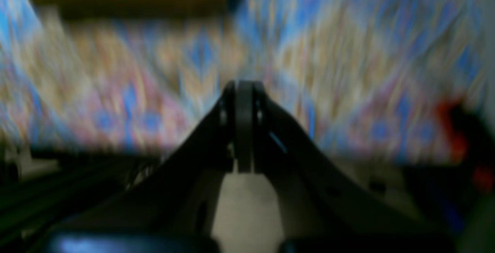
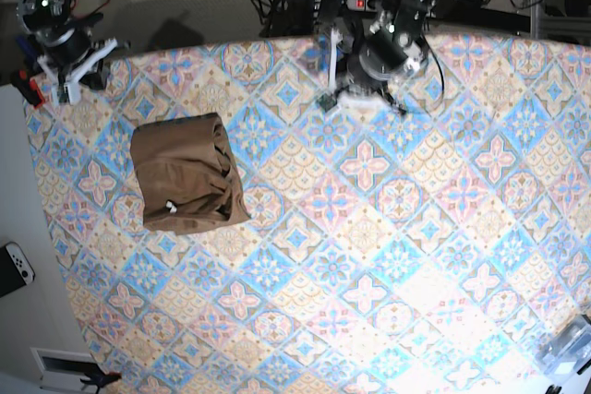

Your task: Layout the t-shirt on the table in an organized manner, then fold the t-shirt properly

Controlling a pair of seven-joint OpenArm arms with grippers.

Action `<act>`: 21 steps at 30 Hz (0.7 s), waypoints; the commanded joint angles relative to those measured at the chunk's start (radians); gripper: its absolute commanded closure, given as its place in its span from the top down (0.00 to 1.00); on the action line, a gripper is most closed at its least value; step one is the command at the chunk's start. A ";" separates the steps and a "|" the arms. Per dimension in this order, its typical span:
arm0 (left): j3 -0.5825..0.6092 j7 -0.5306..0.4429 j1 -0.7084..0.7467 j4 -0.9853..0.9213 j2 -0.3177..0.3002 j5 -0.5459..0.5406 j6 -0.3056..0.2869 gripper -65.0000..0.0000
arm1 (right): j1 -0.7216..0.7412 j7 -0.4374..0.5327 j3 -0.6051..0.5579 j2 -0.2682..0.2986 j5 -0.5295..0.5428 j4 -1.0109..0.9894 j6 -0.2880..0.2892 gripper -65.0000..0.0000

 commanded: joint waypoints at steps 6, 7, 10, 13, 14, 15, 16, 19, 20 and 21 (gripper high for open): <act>-0.065 -0.143 0.190 0.016 -0.009 0.003 0.003 0.00 | -0.038 0.043 0.017 0.020 0.032 0.021 0.005 0.00; -0.087 -0.166 0.219 0.015 -0.009 0.003 0.003 0.00 | -0.044 0.043 0.029 0.020 0.032 0.019 0.005 0.00; -0.154 -0.242 0.305 0.013 -0.009 0.003 -0.014 0.00 | -0.064 0.037 0.046 0.020 0.032 0.019 0.005 0.00; -0.256 -0.265 0.377 0.010 -0.009 0.003 -0.128 0.00 | -0.110 0.037 0.046 0.020 0.032 0.019 0.005 0.00; -0.300 -0.265 0.394 0.009 -0.002 0.003 -0.177 0.00 | -0.119 0.037 0.046 0.020 0.032 0.016 0.005 0.00; -0.339 -0.265 0.403 0.000 0.001 0.003 -0.191 0.00 | -0.132 0.037 0.046 0.020 0.031 0.010 0.005 0.00; -0.375 -0.265 0.408 -0.011 0.002 0.003 -0.191 0.00 | -0.142 0.039 0.044 0.020 0.031 0.004 0.005 0.00; -0.475 -0.265 0.406 -0.051 0.005 0.004 -0.191 0.00 | -0.152 0.039 0.043 0.020 0.022 -0.007 0.005 0.00; -0.500 -0.265 0.403 -0.057 0.005 0.006 -0.191 0.00 | -0.153 0.040 0.041 0.020 -0.004 -0.011 0.005 0.00; -0.520 -0.265 0.403 -0.071 0.005 0.007 -0.191 0.00 | -0.150 0.042 0.041 0.020 -0.041 -0.016 0.005 0.00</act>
